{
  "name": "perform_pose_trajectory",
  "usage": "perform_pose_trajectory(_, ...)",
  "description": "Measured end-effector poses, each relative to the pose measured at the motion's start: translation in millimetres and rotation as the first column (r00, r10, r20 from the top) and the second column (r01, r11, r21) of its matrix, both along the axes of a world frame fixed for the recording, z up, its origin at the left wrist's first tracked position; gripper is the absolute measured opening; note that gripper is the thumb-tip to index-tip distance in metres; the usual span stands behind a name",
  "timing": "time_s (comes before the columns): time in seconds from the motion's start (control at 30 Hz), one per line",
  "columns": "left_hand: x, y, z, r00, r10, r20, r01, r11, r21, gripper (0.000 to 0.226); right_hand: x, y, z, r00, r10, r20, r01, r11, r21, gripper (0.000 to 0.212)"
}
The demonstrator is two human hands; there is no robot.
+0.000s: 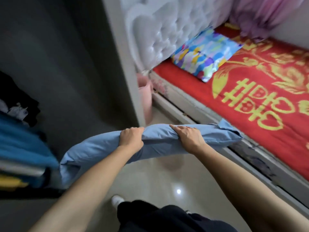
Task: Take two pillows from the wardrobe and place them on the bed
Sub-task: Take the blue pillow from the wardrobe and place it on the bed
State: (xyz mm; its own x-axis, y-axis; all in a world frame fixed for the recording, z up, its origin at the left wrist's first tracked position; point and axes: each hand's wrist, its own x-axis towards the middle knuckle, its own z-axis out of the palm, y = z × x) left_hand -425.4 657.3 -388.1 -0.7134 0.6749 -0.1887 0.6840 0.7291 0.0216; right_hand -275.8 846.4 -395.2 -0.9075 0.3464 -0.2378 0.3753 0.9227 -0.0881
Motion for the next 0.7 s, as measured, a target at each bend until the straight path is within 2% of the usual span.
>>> perform_pose_trajectory(0.13,48.0,88.0,32.3,0.991,-0.120,-0.062,0.123,0.992,0.041,0.039,65.6,70.2,28.7,0.986,-0.142,-0.087,0.144,0.989,0.014,0.058)
perform_pose_trajectory(0.23,66.8,142.3,56.2,0.980,-0.167,-0.110,0.179,0.977,0.115,0.058,93.6,116.8,53.5,0.970,-0.200,-0.135,0.210,0.976,0.062,0.058)
perform_pose_trajectory(0.33,70.2,184.5,72.5,0.973,-0.189,-0.131,0.210,0.964,0.162,0.070,103.1,155.2,72.4,0.953,-0.244,-0.181,0.262,0.962,0.082,0.056)
perform_pose_trajectory(0.5,51.0,236.4,84.2,0.961,-0.207,-0.181,0.243,0.948,0.207,0.073,88.8,201.8,88.2,0.933,-0.281,-0.225,0.312,0.943,0.117,0.051)
perform_pose_trajectory(0.57,34.5,256.0,85.8,0.958,-0.211,-0.197,0.255,0.938,0.236,0.071,72.7,219.2,92.0,0.926,-0.294,-0.237,0.330,0.935,0.128,0.049)
perform_pose_trajectory(0.7,-7.7,302.6,89.4,0.951,-0.248,-0.186,0.293,0.913,0.283,0.051,30.9,258.9,99.6,0.914,-0.321,-0.248,0.365,0.918,0.154,0.046)
